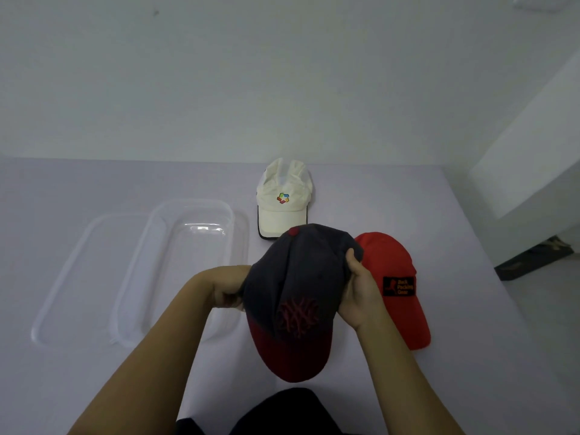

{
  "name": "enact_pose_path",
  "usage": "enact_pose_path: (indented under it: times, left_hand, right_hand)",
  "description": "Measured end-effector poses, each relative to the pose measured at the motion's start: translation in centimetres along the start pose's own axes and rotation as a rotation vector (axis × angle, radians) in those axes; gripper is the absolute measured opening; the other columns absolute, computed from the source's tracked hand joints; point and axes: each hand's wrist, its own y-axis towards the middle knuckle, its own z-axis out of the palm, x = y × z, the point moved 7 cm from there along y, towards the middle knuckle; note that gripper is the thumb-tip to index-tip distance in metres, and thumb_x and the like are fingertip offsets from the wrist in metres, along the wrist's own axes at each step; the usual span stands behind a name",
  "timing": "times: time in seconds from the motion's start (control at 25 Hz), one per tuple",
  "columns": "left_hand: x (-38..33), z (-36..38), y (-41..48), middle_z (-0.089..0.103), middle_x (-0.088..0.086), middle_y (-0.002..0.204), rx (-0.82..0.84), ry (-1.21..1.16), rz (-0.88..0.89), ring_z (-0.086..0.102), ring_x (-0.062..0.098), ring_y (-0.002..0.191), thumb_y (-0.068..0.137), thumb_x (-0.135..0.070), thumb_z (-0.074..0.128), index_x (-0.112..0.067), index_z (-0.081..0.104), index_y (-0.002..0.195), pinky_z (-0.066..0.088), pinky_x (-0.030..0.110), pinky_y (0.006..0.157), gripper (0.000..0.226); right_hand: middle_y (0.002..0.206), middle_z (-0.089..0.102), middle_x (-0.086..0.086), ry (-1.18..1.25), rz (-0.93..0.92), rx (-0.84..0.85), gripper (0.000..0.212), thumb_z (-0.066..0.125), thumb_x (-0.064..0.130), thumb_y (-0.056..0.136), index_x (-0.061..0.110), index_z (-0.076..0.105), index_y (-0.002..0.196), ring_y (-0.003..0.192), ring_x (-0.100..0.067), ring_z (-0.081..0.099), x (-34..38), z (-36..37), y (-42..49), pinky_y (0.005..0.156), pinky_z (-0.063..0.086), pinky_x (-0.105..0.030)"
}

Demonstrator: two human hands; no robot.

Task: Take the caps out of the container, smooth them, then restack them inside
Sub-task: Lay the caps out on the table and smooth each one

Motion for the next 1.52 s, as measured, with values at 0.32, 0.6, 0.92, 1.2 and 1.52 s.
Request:
enact_pose_path:
  times: [0.32, 0.6, 0.92, 1.2, 1.52]
  left_hand:
    - [-0.6, -1.3, 1.5, 0.069, 0.013, 0.106, -0.243, -0.785, 0.196, 0.065, 0.025, 0.098, 0.089, -0.040, 0.055, -0.008, 0.063, 0.108, 0.053, 0.033, 0.077, 0.038]
    - [1.8, 0.4, 2.8, 0.065, 0.014, 0.121, -0.203, -1.494, 0.291, 0.063, 0.029, 0.106, 0.088, -0.035, 0.057, -0.007, 0.058, 0.123, 0.051, 0.042, 0.084, 0.045]
    - [1.5, 1.5, 3.0, 0.061, 0.012, 0.126, -0.288, -1.249, 0.114, 0.062, 0.026, 0.104, 0.093, -0.039, 0.048, -0.010, 0.055, 0.126, 0.051, 0.039, 0.078, 0.044]
    - [1.5, 2.4, 1.6, 0.065, 0.011, 0.117, -0.530, -0.876, 0.053, 0.060, 0.027, 0.104, 0.095, -0.045, 0.030, -0.016, 0.059, 0.122, 0.047, 0.041, 0.097, 0.049]
    - [0.6, 3.2, 1.5, 0.072, 0.009, 0.101, -0.468, -1.161, 0.128, 0.065, 0.027, 0.091, 0.093, -0.042, 0.037, -0.016, 0.064, 0.116, 0.056, 0.040, 0.080, 0.043]
  right_hand:
    - [0.105, 0.066, -0.015, 0.023, 0.077, -0.089, 0.047, 0.044, 0.052, 0.091, 0.012, 0.064, 0.105, 0.101, -0.034, 0.059, -1.5, -1.6, 0.1, 0.082, 0.049, -0.047]
    - [0.109, 0.070, -0.013, 0.093, 0.087, -0.110, 0.053, 0.042, 0.053, 0.091, 0.013, 0.061, 0.120, 0.112, -0.032, 0.057, -3.0, -4.1, 0.6, 0.094, 0.045, -0.047]
    - [0.100, 0.068, -0.002, -0.227, 0.094, -0.195, 0.043, 0.043, 0.053, 0.091, 0.021, 0.065, 0.110, 0.096, -0.019, 0.062, -3.5, -3.4, 0.0, 0.074, 0.050, -0.034]
    - [0.140, 0.050, -0.006, -0.312, -0.009, -0.235, 0.056, 0.034, 0.052, 0.095, 0.018, 0.046, 0.137, 0.122, -0.022, 0.051, -2.3, -1.0, 0.0, 0.099, 0.044, -0.039]
    - [0.094, 0.069, -0.004, -0.025, 0.037, -0.220, 0.044, 0.041, 0.048, 0.094, 0.017, 0.062, 0.116, 0.083, -0.021, 0.065, -4.0, 1.9, -1.7, 0.064, 0.052, -0.034]
